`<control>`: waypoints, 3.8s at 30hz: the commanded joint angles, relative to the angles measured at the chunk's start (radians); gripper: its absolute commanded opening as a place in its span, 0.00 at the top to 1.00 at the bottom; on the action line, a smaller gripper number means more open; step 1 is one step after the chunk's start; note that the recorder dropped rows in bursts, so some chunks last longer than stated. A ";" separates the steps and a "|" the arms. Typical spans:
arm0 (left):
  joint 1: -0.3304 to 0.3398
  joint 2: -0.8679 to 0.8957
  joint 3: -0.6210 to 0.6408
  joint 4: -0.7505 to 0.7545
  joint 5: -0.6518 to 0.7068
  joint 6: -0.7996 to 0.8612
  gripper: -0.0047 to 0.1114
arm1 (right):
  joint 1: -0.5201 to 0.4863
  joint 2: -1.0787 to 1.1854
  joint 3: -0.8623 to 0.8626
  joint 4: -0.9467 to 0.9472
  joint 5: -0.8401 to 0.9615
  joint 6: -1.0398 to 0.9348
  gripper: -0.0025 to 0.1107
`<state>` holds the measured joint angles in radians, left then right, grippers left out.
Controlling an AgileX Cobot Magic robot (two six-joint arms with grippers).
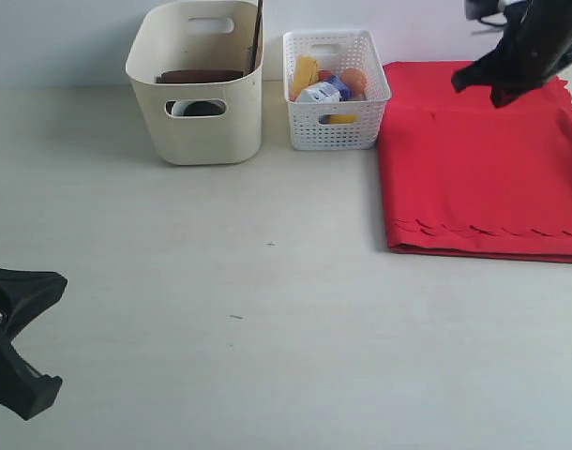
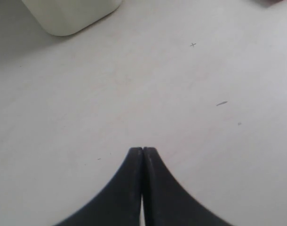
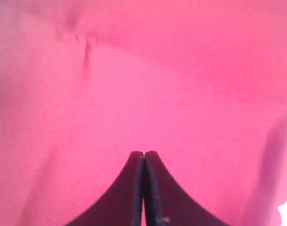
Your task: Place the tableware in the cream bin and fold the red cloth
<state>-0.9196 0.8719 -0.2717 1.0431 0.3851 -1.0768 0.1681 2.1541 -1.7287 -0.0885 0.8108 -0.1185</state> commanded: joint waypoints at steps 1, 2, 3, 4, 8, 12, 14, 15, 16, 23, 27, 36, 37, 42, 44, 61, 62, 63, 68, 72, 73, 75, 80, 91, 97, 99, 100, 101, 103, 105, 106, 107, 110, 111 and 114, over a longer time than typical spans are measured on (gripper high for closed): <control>0.001 -0.006 0.014 0.023 0.012 -0.003 0.95 | -0.001 -0.100 0.008 0.024 0.003 0.051 0.98; 0.001 -0.006 0.015 0.023 0.020 -0.007 0.95 | -0.001 -0.122 0.024 0.030 -0.014 0.054 0.98; 0.001 -0.006 0.015 0.023 0.035 -0.017 0.95 | -0.001 -0.140 0.043 0.030 -0.037 0.066 0.98; 0.001 -0.006 0.015 0.036 0.052 -0.038 0.95 | -0.001 -0.164 0.072 0.030 -0.074 0.079 0.98; 0.001 -0.022 0.015 0.185 0.112 -0.187 0.95 | -0.001 -0.273 0.259 0.033 -0.294 0.127 0.98; 0.001 -0.043 0.017 0.357 0.139 -0.366 0.95 | 0.001 -0.401 0.481 0.125 -0.558 0.129 0.98; 0.001 -0.054 0.017 0.424 0.139 -0.435 0.95 | 0.006 -0.466 0.611 0.185 -0.717 0.129 0.98; 0.001 -0.059 0.018 0.443 0.139 -0.449 0.95 | 0.006 -0.491 0.673 0.205 -0.791 0.129 0.98; 0.001 -0.064 0.019 0.455 0.132 -0.450 0.95 | 0.006 -0.519 0.730 0.213 -0.858 0.129 0.98; 0.001 -0.129 0.053 0.628 0.129 -0.645 0.95 | 0.006 -0.643 1.033 0.227 -1.131 0.219 0.98; 0.001 -0.196 0.069 0.655 0.157 -0.668 0.95 | 0.006 -0.651 1.131 0.227 -1.184 0.228 0.98; 0.001 -0.339 0.133 0.573 0.145 -0.670 0.95 | 0.006 -0.651 1.154 0.227 -1.129 0.303 0.98; 0.001 -0.341 0.136 0.573 0.145 -0.670 0.95 | 0.006 -0.651 1.154 0.227 -1.129 0.303 0.98; 0.001 -0.341 0.138 0.573 0.145 -0.670 0.95 | 0.006 -0.651 1.154 0.227 -1.129 0.303 0.98; 0.001 -0.341 0.138 0.573 0.145 -0.670 0.95 | 0.006 -0.651 1.154 0.227 -1.129 0.303 0.98; 0.167 -0.524 0.188 0.633 0.054 -0.633 0.95 | 0.006 -0.651 1.154 0.247 -1.129 0.302 0.98; 0.229 -0.567 0.201 0.635 0.032 -0.637 0.95 | 0.006 -0.651 1.154 0.247 -1.129 0.302 0.98; 0.298 -0.611 0.212 0.635 0.007 -0.637 0.95 | 0.006 -0.651 1.154 0.247 -1.129 0.302 0.98; 0.658 -0.807 0.235 0.635 -0.158 -0.637 0.95 | 0.006 -0.651 1.154 0.247 -1.129 0.302 0.98; 0.865 -0.872 0.235 0.635 -0.325 -0.637 0.95 | 0.006 -0.651 1.154 0.247 -1.129 0.302 0.98; 0.905 -0.872 0.235 0.635 -0.380 -0.637 0.95 | 0.006 -0.651 1.154 0.247 -1.129 0.302 0.98; 0.969 -0.872 0.235 0.625 -0.494 -0.637 0.95 | 0.006 -0.651 1.154 0.247 -1.129 0.302 0.98; 1.030 -0.872 0.272 0.345 -0.607 -0.440 0.95 | 0.006 -0.651 1.154 0.247 -1.129 0.302 0.98; 1.027 -0.872 0.272 -0.970 -0.334 0.983 0.95 | 0.006 -0.651 1.154 0.247 -1.129 0.302 0.98; 1.027 -0.872 0.272 -0.980 -0.194 1.013 0.95 | 0.006 -0.651 1.154 0.247 -1.129 0.302 0.98; 1.027 -0.872 0.272 -0.980 -0.189 1.021 0.95 | 0.006 -0.651 1.154 0.247 -1.129 0.302 0.98; 1.027 -0.872 0.272 -0.980 -0.181 1.021 0.95 | 0.006 -0.651 1.154 0.247 -1.129 0.302 0.98; 1.027 -0.872 0.272 -0.980 -0.181 1.021 0.95 | 0.006 -0.651 1.154 0.247 -1.129 0.302 0.98; 1.027 -0.872 0.272 -0.980 -0.181 1.021 0.95 | 0.006 -0.651 1.154 0.247 -1.129 0.302 0.98; 1.027 -0.872 0.272 -0.980 -0.181 1.021 0.95 | 0.006 -0.651 1.154 0.247 -1.129 0.302 0.98; 1.027 -0.872 0.272 -0.980 -0.181 1.021 0.95 | 0.006 -0.651 1.154 0.247 -1.129 0.302 0.98; 1.027 -0.872 0.272 -0.978 -0.181 1.021 0.95 | 0.006 -0.651 1.154 0.247 -1.129 0.302 0.98; 1.027 -0.872 0.272 -0.978 -0.181 1.021 0.95 | 0.006 -0.651 1.154 0.247 -1.129 0.302 0.98; 1.027 -0.872 0.272 -0.978 -0.181 1.021 0.95 | 0.006 -0.651 1.154 0.247 -1.129 0.302 0.98; 1.027 -0.872 0.272 -0.978 -0.181 1.021 0.95 | 0.006 -0.651 1.154 0.247 -1.129 0.302 0.98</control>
<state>0.1057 0.0064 0.0010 0.0690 0.2016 -0.0606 0.1740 1.5130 -0.5781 0.1579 -0.3095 0.1826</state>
